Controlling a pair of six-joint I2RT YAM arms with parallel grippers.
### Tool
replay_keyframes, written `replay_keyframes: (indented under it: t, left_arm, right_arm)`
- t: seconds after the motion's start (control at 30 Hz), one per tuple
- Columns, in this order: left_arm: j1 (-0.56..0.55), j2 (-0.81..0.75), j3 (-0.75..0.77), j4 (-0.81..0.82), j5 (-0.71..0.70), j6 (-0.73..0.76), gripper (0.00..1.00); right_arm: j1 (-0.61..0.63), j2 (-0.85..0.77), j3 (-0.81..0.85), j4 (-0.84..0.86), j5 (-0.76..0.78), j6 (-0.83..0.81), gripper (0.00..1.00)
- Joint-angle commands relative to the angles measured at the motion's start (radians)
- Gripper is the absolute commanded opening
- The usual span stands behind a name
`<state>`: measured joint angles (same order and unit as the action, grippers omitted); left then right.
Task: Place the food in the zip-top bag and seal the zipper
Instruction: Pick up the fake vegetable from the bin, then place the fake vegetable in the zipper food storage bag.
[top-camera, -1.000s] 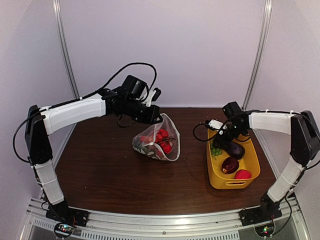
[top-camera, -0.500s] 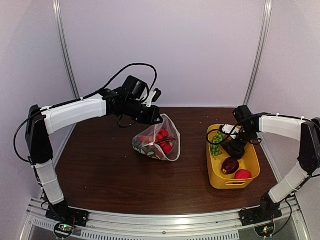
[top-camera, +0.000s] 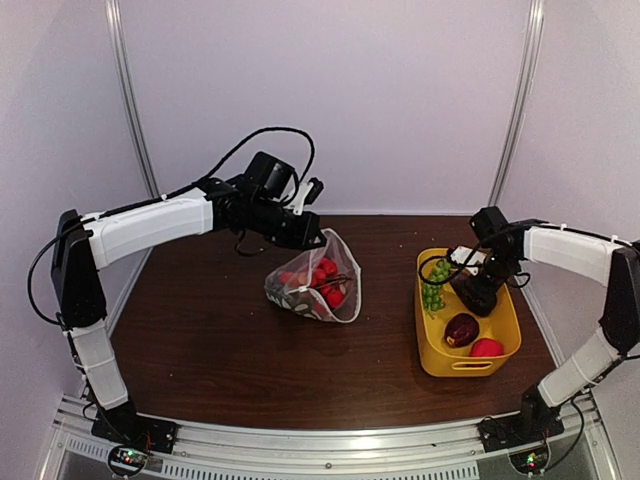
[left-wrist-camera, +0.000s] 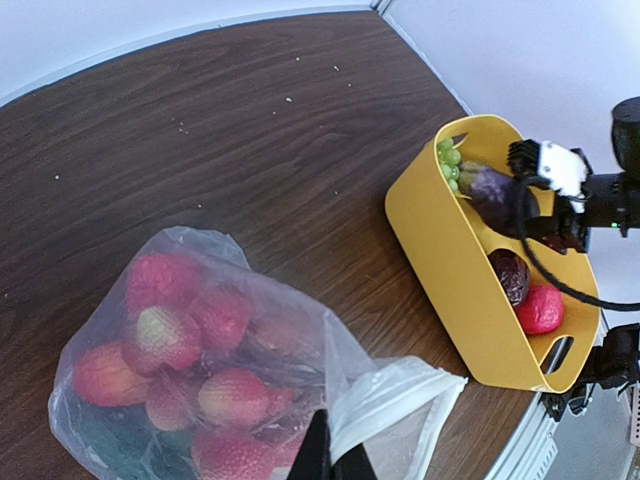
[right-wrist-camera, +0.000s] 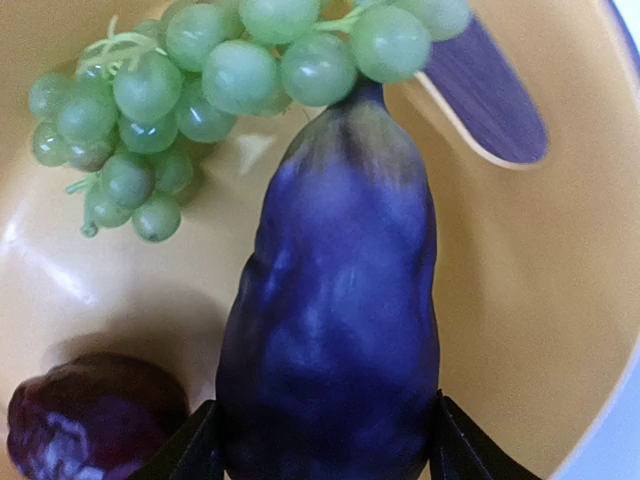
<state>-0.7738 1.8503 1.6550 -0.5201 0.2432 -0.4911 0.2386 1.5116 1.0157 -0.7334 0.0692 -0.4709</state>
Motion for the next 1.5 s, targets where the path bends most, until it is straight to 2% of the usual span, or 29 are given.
replay_keyframes:
  t: [0.0, 0.07, 0.13, 0.27, 0.47, 0.6, 0.73, 0.9, 1.07, 1.47]
  left_arm:
    - [0.005, -0.011, -0.001, 0.027, 0.004, 0.002, 0.00]
    - [0.005, -0.006, 0.004, 0.028, 0.004, 0.000, 0.00]
    - [0.005, -0.002, 0.011, 0.028, 0.004, -0.003, 0.00]
    - [0.005, 0.000, 0.054, 0.028, 0.062, -0.040, 0.00]
    - [0.002, -0.019, 0.117, 0.019, 0.118, -0.112, 0.00]
    - [-0.002, -0.039, 0.127, 0.017, 0.147, -0.148, 0.00]
    - [-0.008, -0.046, 0.133, -0.008, 0.163, -0.163, 0.00]
    - [-0.025, -0.055, 0.128, -0.011, 0.189, -0.171, 0.00]
    - [-0.025, -0.051, 0.133, -0.012, 0.202, -0.165, 0.00]
    - [-0.023, -0.023, 0.178, -0.094, 0.212, -0.104, 0.00]
  right_arm:
    - [-0.009, -0.182, 0.098, -0.175, -0.014, 0.013, 0.42]
    - [-0.008, -0.243, 0.137, -0.212, -0.109, -0.006, 0.41]
    - [-0.006, -0.297, 0.173, -0.232, -0.288, -0.037, 0.40]
    - [0.023, -0.357, 0.215, -0.153, -0.632, -0.034, 0.35]
    - [0.221, -0.289, 0.289, 0.044, -0.854, 0.080, 0.35]
    - [0.402, -0.223, 0.353, 0.126, -0.896, 0.106, 0.35]
    - [0.473, -0.163, 0.395, 0.160, -0.915, 0.116, 0.35]
    - [0.494, -0.127, 0.310, 0.289, -0.838, 0.098, 0.31]
    - [0.504, -0.087, 0.192, 0.480, -0.824, 0.098, 0.33]
    - [0.514, -0.050, 0.065, 0.663, -0.617, -0.025, 0.40]
